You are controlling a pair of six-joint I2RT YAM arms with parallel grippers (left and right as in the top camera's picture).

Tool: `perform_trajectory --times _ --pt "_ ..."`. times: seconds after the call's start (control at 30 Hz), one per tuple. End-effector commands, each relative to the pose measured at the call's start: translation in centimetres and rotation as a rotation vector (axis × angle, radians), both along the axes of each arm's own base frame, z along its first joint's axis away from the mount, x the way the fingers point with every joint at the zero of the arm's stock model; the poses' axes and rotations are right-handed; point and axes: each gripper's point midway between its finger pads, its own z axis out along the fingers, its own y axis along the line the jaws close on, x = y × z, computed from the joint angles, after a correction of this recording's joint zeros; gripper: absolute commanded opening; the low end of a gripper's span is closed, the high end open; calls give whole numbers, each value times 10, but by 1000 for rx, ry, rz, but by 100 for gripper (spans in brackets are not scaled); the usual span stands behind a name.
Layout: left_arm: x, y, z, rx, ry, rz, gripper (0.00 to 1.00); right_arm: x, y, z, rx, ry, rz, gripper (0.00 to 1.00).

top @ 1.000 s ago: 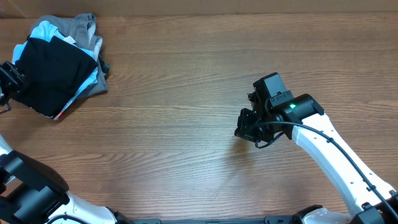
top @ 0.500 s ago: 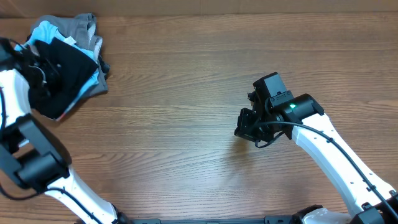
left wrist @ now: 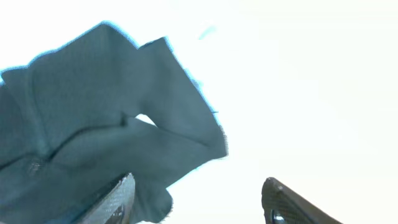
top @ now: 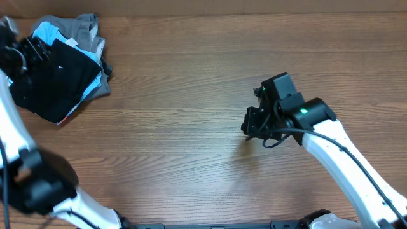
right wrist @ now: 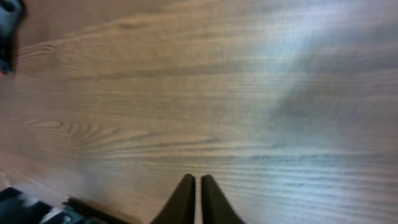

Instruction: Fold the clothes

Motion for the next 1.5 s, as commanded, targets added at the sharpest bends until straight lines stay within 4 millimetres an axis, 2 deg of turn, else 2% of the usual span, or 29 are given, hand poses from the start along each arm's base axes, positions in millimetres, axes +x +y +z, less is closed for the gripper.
perform_trajectory --times 0.0,0.03,0.1,0.17,0.2,0.3,0.33,0.43,0.5,0.57,0.67,0.93,1.17,1.3,1.47 --pt "-35 -72 115 167 -215 -229 72 19 -11 69 -20 -280 21 11" --pt "-46 -89 125 177 -223 -266 76 19 -13 82 -21 -327 22 12" --pt "-74 -132 146 183 -243 -343 99 18 -18 115 -16 -441 29 18" --pt "-103 -166 156 222 -230 -397 100 12 -22 147 -6 -548 47 25" --pt "-116 -174 157 257 -208 -400 100 7 -26 163 -2 -603 52 33" --pt "-155 -186 155 357 -118 -339 100 -5 -39 199 -1 -729 22 88" --pt "-168 -190 154 374 -95 -318 100 -10 -43 209 6 -766 10 100" --pt "-196 -203 153 370 -60 -284 100 -25 -51 227 24 -834 -7 100" --pt "-209 -210 150 353 -43 -284 100 -33 -54 235 36 -863 -12 100" --pt "-214 -218 151 334 -51 -309 100 -39 -56 240 44 -882 -15 100" --pt "-214 -227 151 297 -60 -343 100 -41 -57 242 47 -889 -16 100" --pt "-204 -230 143 300 -23 -348 100 -53 -50 226 74 -801 31 100" --pt "-196 -231 137 301 3 -352 100 -55 -56 215 34 -767 27 100" --pt "-195 -232 136 301 8 -353 100 -40 -80 228 -86 -866 -72 100" --pt "-194 -232 135 302 13 -354 100 -28 -103 251 -256 -1053 -66 100"
